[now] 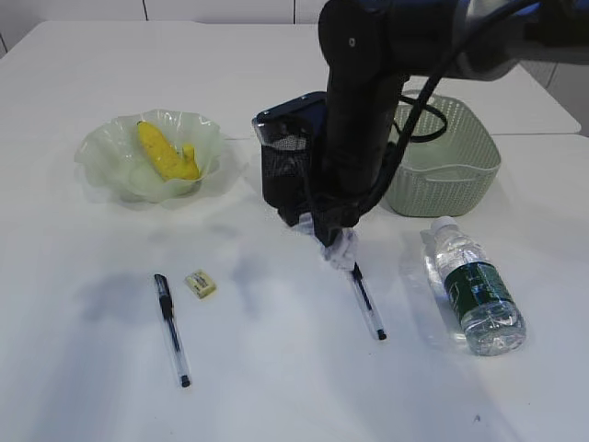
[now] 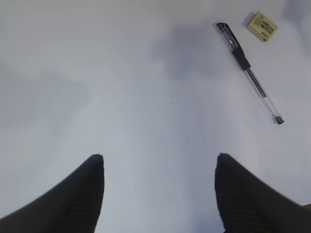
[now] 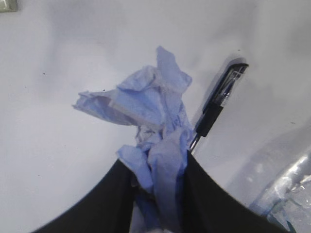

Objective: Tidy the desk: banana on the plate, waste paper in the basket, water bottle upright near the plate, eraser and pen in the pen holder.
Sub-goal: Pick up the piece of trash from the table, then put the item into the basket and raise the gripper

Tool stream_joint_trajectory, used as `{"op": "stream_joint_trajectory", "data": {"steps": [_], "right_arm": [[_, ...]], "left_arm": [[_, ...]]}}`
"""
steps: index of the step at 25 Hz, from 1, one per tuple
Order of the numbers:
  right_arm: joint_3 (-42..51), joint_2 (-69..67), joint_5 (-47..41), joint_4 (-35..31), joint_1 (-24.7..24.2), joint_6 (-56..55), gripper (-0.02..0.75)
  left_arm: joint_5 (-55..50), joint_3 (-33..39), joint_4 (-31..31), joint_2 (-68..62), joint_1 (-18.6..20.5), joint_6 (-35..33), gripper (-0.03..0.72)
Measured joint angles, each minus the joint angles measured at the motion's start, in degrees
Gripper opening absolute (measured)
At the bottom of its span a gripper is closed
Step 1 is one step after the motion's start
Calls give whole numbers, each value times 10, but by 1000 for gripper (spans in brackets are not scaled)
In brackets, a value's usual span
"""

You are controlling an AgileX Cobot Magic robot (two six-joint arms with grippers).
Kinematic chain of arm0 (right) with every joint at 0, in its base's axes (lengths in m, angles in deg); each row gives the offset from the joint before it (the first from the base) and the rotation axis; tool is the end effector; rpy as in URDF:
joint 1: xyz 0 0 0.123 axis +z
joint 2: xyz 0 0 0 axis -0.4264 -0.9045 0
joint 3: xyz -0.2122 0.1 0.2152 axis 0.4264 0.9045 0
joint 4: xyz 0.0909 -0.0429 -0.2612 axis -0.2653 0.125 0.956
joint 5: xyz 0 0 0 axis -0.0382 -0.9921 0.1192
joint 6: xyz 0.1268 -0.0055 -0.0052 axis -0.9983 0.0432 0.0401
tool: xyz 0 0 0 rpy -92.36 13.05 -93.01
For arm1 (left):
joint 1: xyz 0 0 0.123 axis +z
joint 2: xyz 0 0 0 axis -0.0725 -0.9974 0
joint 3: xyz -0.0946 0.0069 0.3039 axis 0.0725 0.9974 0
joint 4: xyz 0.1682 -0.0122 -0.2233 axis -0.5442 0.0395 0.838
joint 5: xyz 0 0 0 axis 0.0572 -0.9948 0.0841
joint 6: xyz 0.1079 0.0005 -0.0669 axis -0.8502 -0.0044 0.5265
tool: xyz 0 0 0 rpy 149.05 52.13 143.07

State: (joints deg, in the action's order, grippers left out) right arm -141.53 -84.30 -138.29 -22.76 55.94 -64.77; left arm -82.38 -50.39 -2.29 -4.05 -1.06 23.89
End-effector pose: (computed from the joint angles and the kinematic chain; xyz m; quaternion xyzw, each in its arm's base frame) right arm 0.4162 0.2441 0.1952 -0.3118 0.9475 0.0056 0.0704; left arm 0.2511 -0.0352 0.2840 0.0539 0.9781 -0.0560 0.1930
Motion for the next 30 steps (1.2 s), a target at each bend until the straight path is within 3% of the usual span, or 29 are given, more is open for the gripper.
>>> {"op": "stream_joint_trajectory", "data": {"steps": [6,12,18,24,30], "right_arm": [[0,32,3,1,-49,3,195],[-3,37,12,4,-134,3,195],[-37,39,71,-3,-198,-9,195],[-52,37,191,9,-216,-39,195],[-62,-5,262,74,-216,-130,195]], "left_arm": [[0,0,4,0,0,0,507],[2,0,5,0,0,0,507],[5,0,6,0,0,0,507],[6,0,6,0,0,0,507],[13,0,6,0,0,0,507]]}}
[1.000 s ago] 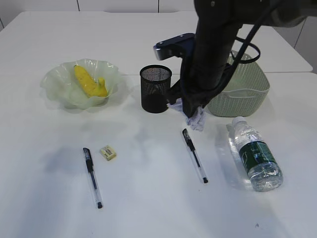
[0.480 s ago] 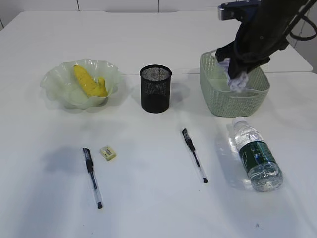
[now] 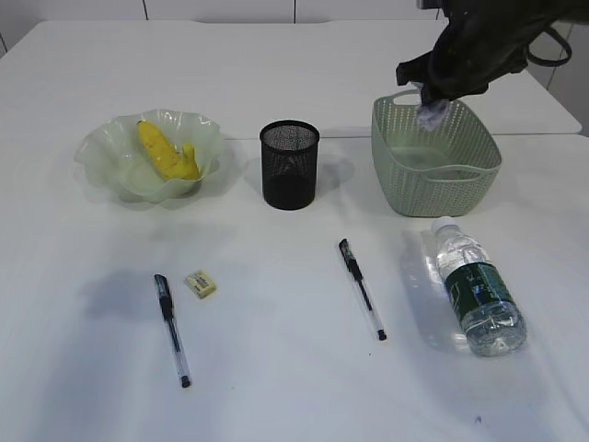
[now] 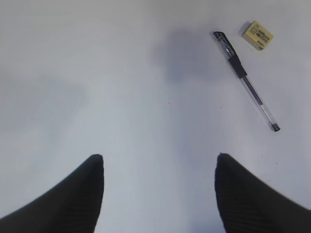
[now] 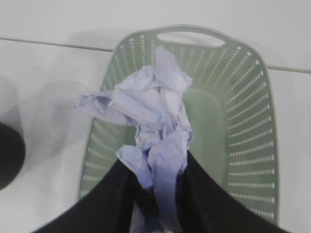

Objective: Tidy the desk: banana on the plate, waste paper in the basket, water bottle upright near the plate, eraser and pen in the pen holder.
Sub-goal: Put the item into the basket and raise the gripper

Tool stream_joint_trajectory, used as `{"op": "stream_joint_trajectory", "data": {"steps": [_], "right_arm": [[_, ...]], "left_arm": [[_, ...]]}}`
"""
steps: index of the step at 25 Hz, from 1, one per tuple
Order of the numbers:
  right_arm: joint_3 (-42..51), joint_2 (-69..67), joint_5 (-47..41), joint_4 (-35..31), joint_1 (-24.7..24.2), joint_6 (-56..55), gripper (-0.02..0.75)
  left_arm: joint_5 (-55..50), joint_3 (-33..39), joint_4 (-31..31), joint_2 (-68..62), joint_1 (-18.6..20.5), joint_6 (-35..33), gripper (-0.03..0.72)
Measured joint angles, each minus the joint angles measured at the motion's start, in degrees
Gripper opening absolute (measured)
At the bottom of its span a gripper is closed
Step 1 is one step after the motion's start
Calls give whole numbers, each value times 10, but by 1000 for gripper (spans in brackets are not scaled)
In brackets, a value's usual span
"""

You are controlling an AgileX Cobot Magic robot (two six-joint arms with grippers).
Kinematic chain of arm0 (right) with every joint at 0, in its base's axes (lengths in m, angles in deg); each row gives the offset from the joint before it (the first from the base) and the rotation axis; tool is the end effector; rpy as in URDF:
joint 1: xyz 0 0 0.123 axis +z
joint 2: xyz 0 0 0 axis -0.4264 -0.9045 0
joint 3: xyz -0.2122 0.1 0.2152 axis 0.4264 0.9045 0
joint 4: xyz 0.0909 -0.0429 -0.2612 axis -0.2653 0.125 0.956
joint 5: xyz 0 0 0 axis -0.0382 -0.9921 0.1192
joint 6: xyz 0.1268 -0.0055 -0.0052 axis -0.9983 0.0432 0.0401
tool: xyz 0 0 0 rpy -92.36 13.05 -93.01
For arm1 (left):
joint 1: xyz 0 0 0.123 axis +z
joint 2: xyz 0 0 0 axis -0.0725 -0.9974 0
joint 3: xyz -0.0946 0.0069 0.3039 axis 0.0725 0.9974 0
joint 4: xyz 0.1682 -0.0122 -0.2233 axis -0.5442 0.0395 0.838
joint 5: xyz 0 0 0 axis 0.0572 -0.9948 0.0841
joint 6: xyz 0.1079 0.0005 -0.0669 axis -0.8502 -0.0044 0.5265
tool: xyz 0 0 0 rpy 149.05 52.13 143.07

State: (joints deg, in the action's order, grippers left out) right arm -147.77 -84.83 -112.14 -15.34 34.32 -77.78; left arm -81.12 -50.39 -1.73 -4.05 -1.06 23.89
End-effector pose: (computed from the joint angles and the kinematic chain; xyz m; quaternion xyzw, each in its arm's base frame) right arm 0.5481 0.0751 0.2501 -0.0489 0.9369 -0.0149 0.3460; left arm 0.2536 -0.0363 0.2852 0.0513 0.9758 -0.0605 0.2036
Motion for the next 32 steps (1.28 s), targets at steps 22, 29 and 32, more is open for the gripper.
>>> {"op": "stream_joint_trajectory", "data": {"steps": [22,29,32], "right_arm": [[-29,-59,12,48,-1,-58,512],[-69,-57,-19,48,-1,-58,526],[-69,-46,-53,48,-1,-59,526]], "left_arm": [[7,0,0,0,0,0,507],[3,0,0,0,0,0,507],[2,0,0,0,0,0,507]]}}
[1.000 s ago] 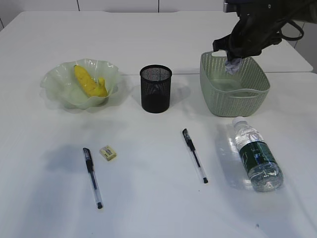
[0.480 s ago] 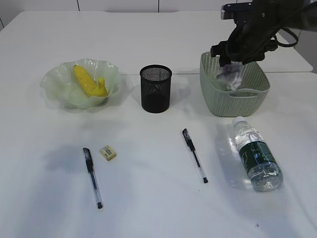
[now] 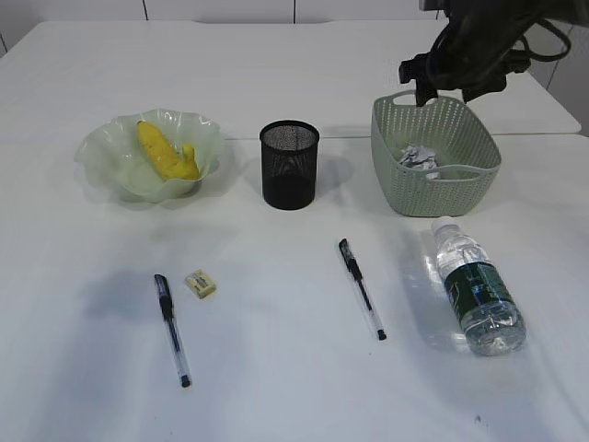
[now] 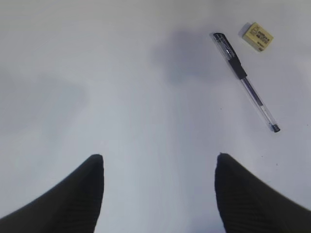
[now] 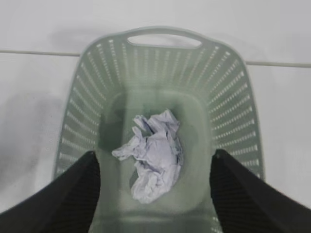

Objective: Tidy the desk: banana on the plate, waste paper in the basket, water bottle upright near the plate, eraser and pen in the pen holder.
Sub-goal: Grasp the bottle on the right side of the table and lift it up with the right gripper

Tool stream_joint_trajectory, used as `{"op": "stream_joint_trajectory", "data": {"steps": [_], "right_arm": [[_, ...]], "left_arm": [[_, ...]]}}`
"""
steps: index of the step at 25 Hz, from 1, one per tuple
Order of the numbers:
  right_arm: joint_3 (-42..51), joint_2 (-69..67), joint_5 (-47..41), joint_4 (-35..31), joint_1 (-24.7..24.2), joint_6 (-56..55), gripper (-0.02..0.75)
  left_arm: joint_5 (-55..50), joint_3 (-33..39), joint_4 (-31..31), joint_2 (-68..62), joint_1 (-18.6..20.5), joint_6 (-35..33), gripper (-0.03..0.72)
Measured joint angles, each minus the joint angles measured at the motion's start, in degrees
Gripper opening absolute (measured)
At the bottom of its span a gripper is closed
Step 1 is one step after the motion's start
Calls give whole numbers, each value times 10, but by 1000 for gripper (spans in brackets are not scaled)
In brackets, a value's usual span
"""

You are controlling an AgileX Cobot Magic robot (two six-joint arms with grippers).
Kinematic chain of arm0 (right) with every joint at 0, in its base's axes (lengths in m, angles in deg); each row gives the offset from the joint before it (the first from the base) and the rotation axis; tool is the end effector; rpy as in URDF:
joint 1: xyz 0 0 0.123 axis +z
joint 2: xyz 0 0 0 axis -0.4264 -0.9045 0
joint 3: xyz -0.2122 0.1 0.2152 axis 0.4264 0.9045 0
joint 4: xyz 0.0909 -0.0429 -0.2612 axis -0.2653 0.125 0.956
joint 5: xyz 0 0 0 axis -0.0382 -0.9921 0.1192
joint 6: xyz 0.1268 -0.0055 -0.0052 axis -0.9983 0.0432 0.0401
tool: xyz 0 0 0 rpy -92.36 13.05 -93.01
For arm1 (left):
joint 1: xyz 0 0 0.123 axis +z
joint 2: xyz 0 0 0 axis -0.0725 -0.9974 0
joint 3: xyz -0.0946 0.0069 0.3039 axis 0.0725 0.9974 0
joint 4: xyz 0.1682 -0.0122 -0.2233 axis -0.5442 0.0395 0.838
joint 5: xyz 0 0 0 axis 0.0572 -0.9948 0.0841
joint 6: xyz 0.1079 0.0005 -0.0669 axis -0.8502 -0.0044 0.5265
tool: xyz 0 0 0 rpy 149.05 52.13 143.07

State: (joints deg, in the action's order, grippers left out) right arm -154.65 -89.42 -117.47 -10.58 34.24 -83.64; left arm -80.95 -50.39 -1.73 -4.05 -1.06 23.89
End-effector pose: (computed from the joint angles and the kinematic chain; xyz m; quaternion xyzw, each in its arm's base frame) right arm 0.5648 0.0681 0.2423 -0.0139 0.9436 -0.0413 0.3283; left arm 0.2539 -0.0363 0.2853 0.0512 0.9755 -0.0604 0.2051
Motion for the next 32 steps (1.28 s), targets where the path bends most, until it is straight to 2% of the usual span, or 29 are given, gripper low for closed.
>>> {"op": "stream_joint_trajectory", "data": {"steps": [5,14,19,27,32], "right_arm": [[-1,25,-96,-7,0,26,526],[-1,82,-243,-85,0,126,526],[12,112,-250,-104,0,136,515],[146,133,-251,-121,0,145,510],[177,133,-251,-118,0,147,511]], "left_arm": [[-1,0,0,1,0,0,507],[-6,0,0,1,0,0,507],[-15,0,0,1,0,0,507],[-25,0,0,1,0,0,507],[-25,0,0,1,0,0,507]]}}
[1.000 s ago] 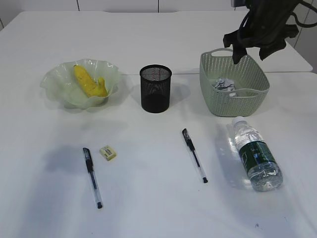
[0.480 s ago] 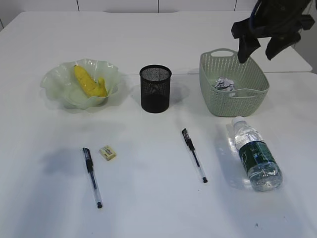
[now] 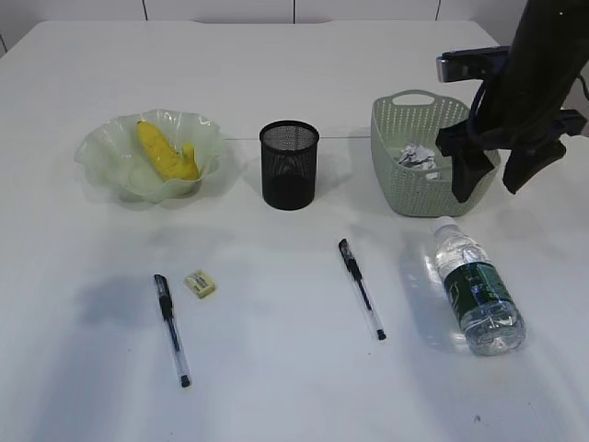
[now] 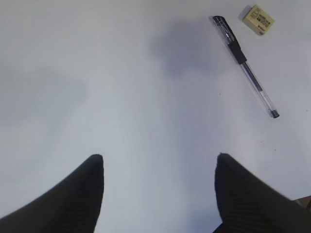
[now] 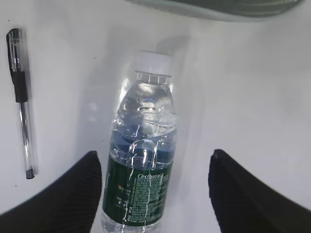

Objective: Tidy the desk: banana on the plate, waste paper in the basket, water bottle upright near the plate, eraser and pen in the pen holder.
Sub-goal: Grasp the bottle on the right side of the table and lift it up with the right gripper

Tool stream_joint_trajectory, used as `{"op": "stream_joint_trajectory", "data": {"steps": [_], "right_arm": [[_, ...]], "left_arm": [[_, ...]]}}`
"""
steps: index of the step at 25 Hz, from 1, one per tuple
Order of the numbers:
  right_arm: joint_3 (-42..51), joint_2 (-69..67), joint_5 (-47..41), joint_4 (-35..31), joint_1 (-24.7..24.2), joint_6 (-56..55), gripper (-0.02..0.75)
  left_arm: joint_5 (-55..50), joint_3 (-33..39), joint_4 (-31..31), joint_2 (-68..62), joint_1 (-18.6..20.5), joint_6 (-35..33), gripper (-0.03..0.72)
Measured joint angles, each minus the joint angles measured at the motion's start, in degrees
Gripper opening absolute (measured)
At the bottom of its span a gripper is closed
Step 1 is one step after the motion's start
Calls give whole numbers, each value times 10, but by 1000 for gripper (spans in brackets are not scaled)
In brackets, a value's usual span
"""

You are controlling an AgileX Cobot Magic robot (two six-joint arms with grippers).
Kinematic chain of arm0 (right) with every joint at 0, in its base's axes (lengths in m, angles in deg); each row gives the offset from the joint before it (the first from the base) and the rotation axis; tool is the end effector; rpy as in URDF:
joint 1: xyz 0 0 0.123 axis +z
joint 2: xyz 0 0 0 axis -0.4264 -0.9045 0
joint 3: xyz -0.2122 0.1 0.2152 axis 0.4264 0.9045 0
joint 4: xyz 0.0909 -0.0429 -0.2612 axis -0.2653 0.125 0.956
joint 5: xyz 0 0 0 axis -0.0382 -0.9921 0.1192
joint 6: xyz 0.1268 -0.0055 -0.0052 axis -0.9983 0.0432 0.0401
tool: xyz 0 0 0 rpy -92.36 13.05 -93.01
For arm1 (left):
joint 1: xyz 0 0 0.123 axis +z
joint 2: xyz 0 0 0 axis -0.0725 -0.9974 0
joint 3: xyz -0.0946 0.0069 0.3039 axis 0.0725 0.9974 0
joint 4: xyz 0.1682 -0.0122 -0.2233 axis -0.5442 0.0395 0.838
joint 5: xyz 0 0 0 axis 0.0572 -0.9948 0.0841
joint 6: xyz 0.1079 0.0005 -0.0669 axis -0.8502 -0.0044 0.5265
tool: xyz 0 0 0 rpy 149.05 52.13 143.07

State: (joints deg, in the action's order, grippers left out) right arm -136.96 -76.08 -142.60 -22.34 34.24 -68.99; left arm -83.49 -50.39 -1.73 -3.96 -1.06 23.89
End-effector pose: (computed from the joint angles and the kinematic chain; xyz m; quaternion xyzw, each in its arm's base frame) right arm 0.4408 0.0663 0.2372 -0.0917 0.9936 -0.0093 0.0650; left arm 0.2485 -0.0361 0.2836 0.0529 0.9796 -0.0607 0.1841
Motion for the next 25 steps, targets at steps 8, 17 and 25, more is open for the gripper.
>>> {"op": "stream_joint_trajectory", "data": {"steps": [8,17,25], "right_arm": [[1,-58,4,-16,0,0,617],[1,-92,24,-27,0,0,627],[1,-101,35,-27,0,-3,629]], "left_arm": [[-2,0,0,0,0,0,507],[-3,0,0,0,0,0,507],[4,0,0,0,0,0,507]]}}
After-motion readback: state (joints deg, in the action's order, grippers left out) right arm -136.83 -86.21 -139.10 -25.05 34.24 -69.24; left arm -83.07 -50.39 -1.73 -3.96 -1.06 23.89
